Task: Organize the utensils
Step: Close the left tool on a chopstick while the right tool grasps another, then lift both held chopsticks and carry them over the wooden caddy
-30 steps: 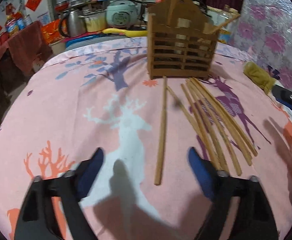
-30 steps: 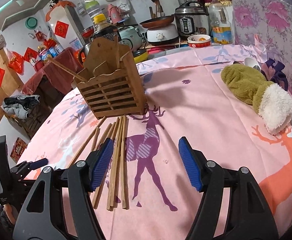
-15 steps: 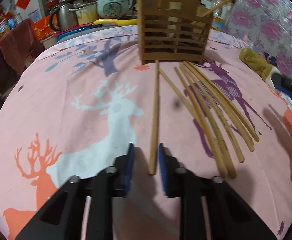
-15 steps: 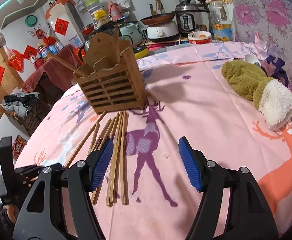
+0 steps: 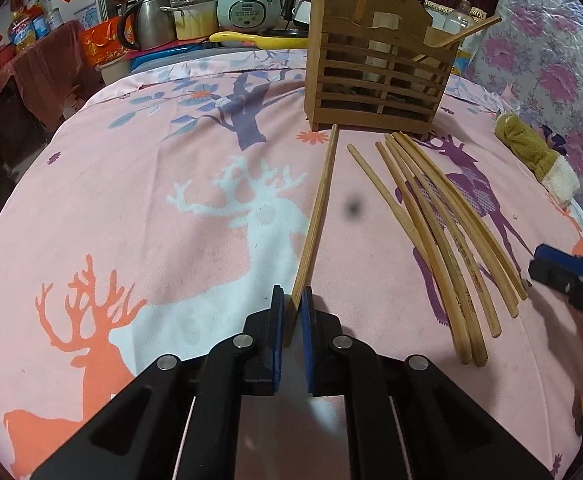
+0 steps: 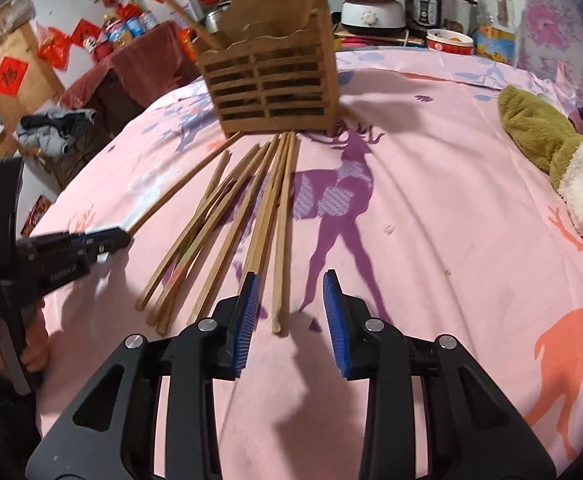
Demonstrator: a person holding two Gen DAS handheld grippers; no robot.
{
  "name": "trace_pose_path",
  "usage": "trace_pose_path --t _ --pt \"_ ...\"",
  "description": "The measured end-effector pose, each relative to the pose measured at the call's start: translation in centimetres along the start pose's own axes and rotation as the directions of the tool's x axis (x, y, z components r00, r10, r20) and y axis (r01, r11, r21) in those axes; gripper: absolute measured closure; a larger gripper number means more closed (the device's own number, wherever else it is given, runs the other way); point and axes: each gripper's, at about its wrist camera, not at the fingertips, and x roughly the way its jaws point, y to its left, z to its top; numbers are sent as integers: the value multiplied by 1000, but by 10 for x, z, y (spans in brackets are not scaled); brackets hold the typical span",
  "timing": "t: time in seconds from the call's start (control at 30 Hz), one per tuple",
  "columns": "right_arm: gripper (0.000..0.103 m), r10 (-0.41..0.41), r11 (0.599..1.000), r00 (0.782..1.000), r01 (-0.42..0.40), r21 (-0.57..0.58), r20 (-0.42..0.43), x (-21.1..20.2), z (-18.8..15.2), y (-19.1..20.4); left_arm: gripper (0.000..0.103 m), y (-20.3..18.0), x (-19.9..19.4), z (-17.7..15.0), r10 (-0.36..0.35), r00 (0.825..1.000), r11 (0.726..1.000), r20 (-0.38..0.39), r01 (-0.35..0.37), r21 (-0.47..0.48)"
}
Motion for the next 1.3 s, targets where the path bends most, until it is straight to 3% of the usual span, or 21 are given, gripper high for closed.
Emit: trace_pose_path --t 0.17,0.37,0.4,0.43,0.47,0.57,0.77,0.83,0.93,1.0,1.07,1.3 --pt "69 -20 1000 1000 19 -24 -17 3 -4 3 93 1 0 0 3 1000 1000 0 -3 3" --pt "79 -74 994 995 69 -83 -61 17 -10 11 92 0 0 0 6 1000 1000 0 -6 7" --pt "83 -92 991 995 86 -102 -50 16 -11 14 92 0 0 0 6 1000 1000 1 -6 8" --pt "95 -98 989 994 92 -115 -45 16 -12 16 90 -1 1 -1 8 1000 1000 1 -8 12" --pt "97 -91 990 995 85 -115 -46 15 -12 17 90 -2 0 -1 11 1000 1000 1 -11 18" --pt "97 -118 989 993 115 -95 -27 12 -11 12 89 -6 0 -2 24 1000 999 4 -24 31" --pt "96 -105 991 993 101 -89 -50 15 -8 9 88 -7 0 -2 15 1000 999 1 -15 29" --pt "95 -107 990 993 102 -92 -51 16 -9 10 78 -9 0 -3 1 1000 999 0 -1 40" --pt "96 -100 992 994 95 -87 -53 16 -9 9 73 -16 0 -5 16 1000 997 4 -16 74" --pt "96 -99 992 994 95 -86 -52 16 -9 9 76 -17 -1 -5 15 1000 997 8 -15 79" --pt "97 -102 991 994 97 -88 -47 15 -9 9 97 -14 -2 -5 -14 1000 998 8 14 66" --pt "97 -102 991 990 110 -80 94 -15 -4 11 97 -9 -36 -1 -38 987 999 155 32 39"
